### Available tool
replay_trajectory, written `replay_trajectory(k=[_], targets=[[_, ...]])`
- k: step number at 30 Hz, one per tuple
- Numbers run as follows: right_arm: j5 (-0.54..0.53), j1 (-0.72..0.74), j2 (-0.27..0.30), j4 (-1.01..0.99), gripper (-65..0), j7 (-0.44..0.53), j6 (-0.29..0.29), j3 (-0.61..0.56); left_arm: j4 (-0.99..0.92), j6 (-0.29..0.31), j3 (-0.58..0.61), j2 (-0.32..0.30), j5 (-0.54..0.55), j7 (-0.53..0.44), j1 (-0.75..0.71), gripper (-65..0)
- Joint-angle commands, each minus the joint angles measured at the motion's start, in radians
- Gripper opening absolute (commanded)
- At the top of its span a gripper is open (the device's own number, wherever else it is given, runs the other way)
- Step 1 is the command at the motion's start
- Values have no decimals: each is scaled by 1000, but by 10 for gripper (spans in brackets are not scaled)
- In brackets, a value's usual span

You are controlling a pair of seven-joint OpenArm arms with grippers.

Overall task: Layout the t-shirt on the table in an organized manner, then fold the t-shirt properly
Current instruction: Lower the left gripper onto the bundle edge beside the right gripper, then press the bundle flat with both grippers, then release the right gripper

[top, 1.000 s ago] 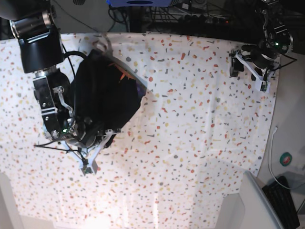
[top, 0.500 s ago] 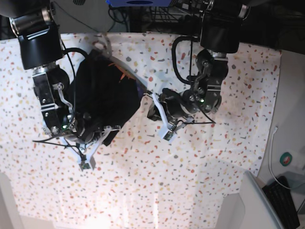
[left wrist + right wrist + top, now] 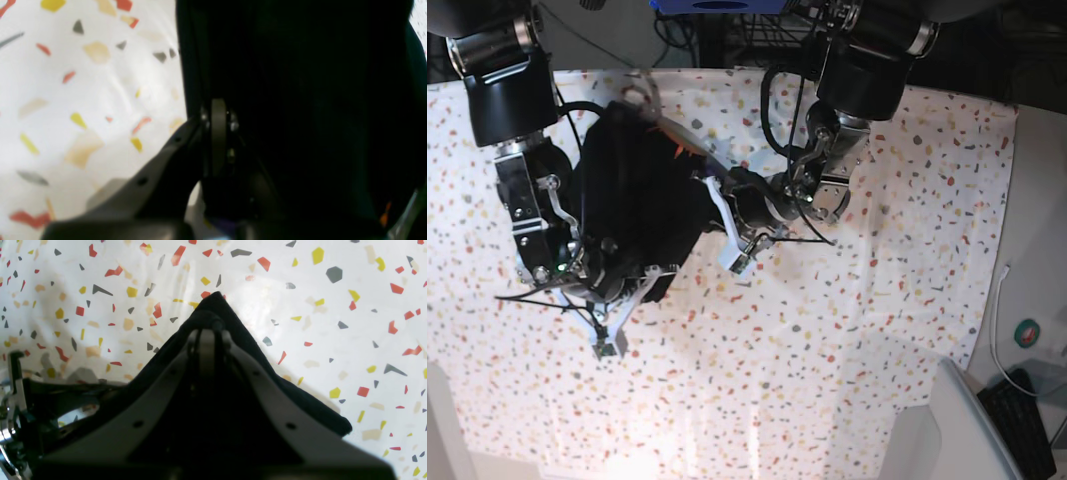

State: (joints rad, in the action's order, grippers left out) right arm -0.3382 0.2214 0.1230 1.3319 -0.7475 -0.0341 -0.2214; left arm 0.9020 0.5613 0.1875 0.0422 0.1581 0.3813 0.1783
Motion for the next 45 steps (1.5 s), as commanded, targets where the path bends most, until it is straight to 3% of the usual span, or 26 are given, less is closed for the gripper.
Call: replay_trajectory(k=[1,9,22,28,33,39,43,45], targets=[[-5,29,5,21,-650,19,6,4,22,6,-1,-12,-9,9,-12,-650],[-5,25,14,18,-650,27,43,0,93,6,-1,-77,-10,8,-122,-650],[-5,11,-26,-33,-650,87,38,-6,98,6,-3,-75,-10,9,-127,-650],[-5,9,-27,-55,-650,127,-26,-51,98,6,-9,-77,-10,11,-127,-650],[-6,28,-49,-162,-650,181,-36,-48,159,6,-10,-77,-9,12,-151,-650],[-6,26,-55,-139,-650,156,-36,-51,184,6,-10,-78,-9,12,-159,-650],[-8,-7,-47,-10,-357,102,-33,-45,184,6,-10,-78,-15,12,-159,-650],[-6,-43,-23,88,-290,99,-28,-19,177,6,-10,-78,-15,12,-159,-650]])
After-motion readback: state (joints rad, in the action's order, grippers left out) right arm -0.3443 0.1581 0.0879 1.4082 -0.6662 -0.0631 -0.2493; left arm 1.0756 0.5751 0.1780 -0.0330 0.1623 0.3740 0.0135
